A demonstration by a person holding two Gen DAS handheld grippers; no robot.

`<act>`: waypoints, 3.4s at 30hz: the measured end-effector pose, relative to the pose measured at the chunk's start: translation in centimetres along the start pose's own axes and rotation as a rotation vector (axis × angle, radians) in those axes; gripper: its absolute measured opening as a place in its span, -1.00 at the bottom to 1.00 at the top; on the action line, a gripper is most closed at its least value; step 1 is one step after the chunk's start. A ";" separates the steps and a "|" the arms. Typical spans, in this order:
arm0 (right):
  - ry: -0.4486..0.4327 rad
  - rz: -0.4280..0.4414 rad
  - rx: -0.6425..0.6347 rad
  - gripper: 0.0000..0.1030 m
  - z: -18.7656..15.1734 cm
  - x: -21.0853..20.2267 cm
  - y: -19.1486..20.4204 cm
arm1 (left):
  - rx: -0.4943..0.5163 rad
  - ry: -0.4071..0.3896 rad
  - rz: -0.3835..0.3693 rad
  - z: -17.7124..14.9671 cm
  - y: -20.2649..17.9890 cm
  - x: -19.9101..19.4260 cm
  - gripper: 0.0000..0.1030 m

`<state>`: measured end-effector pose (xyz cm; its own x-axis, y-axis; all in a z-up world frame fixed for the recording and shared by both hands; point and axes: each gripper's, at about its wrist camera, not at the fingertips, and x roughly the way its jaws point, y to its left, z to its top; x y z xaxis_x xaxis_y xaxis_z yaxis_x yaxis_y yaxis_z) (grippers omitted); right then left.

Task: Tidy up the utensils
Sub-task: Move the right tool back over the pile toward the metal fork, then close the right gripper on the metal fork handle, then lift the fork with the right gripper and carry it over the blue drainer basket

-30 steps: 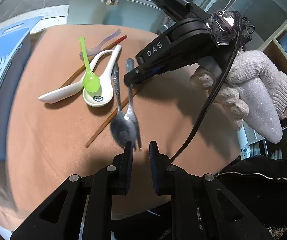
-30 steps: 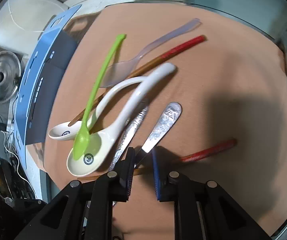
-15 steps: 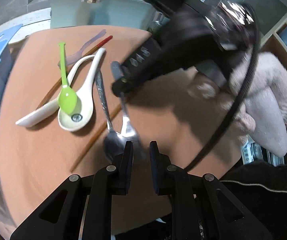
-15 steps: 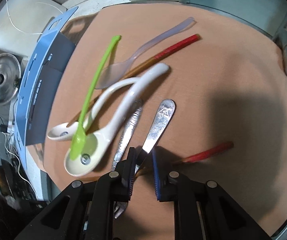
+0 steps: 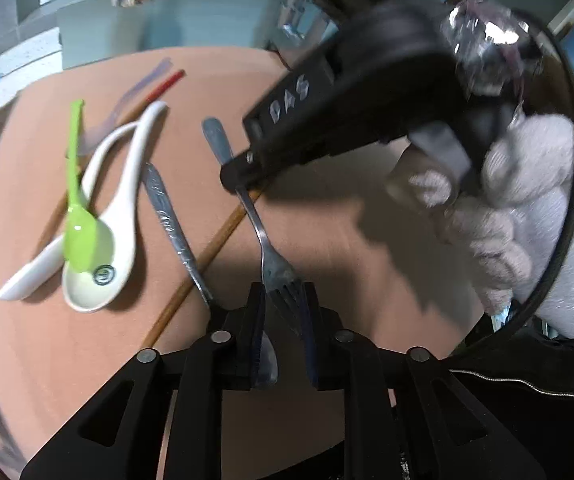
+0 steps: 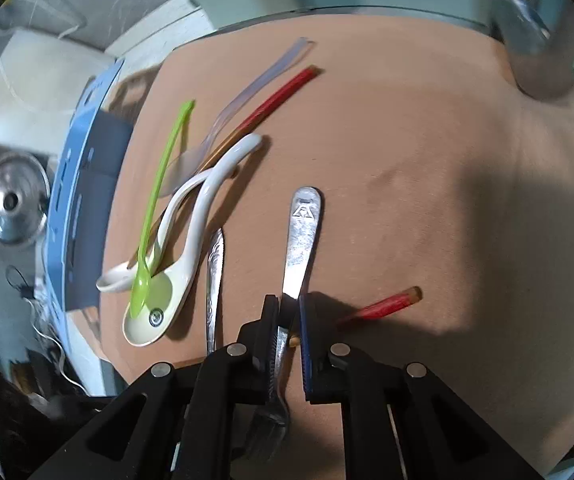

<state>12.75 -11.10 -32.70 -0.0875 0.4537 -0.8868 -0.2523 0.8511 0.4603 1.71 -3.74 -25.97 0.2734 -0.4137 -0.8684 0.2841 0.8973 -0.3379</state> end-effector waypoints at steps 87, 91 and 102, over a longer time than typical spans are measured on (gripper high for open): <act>-0.083 0.230 0.264 -0.77 -1.1 -3.0 -8.0 | 0.192 0.105 0.204 4.4 -0.9 7.6 -0.72; -0.084 0.236 0.262 -0.77 -1.2 -2.9 -7.9 | 0.253 0.107 0.238 4.6 -1.7 8.7 -0.77; -0.114 0.298 0.292 -0.77 -1.2 -4.1 -7.7 | 0.279 0.081 0.220 5.5 -0.4 4.7 -0.83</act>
<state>13.88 -19.89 -32.65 -0.0037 0.7034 -0.7108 0.0526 0.7100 0.7022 7.95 -6.91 -27.95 0.2854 -0.1919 -0.9390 0.4697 0.8820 -0.0375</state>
